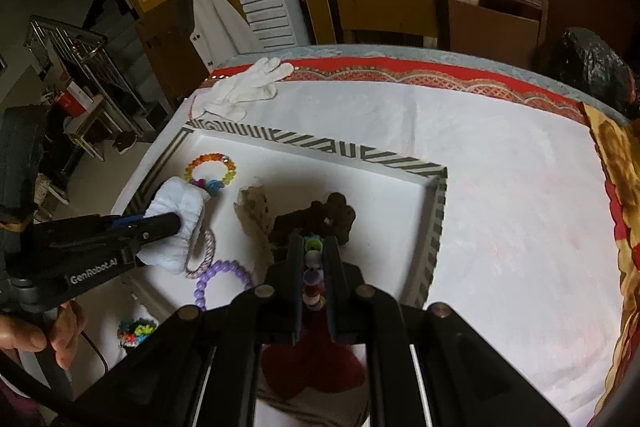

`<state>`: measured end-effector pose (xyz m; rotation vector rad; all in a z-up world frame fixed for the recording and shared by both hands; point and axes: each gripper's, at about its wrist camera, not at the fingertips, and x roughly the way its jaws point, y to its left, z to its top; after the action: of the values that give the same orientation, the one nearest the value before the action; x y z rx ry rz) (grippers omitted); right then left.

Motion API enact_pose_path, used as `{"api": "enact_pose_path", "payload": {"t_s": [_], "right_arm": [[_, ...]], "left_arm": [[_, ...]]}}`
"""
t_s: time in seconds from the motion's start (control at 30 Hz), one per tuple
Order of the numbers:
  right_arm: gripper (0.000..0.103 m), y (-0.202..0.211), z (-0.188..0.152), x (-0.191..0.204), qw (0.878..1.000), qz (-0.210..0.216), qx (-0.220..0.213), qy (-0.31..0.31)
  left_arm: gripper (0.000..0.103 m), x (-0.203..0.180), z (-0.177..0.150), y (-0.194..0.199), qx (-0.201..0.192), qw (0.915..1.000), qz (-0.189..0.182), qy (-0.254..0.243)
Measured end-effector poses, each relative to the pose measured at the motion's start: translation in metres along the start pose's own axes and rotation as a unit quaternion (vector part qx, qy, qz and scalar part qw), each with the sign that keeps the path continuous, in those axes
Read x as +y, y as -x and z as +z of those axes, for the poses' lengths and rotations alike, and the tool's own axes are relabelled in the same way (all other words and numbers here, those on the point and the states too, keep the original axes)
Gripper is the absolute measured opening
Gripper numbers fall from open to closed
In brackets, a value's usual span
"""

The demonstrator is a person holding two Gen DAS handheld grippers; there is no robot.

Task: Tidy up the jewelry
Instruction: 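Carry the scrunchie and bead bracelet into the tray and release both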

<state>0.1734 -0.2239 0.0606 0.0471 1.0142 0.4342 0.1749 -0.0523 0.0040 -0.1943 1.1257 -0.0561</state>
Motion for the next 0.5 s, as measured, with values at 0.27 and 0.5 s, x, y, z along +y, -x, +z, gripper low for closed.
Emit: {"api": "enact_pose_path", "payload": {"t_s": [0.27,0.5], "right_arm": [[0.009,-0.037,0.015,-0.022,0.999,-0.024,0.03,-0.007],[0.009,-0.068,0.025,-0.042,0.997,-0.059,0.045,-0.01]], "left_arm": [[0.023,-0.002,0.012,-0.026,0.015,0.9999,0.001,-0.003],[0.023,0.003,0.021,-0.038,0.019,0.9998,-0.007,0.0]]}}
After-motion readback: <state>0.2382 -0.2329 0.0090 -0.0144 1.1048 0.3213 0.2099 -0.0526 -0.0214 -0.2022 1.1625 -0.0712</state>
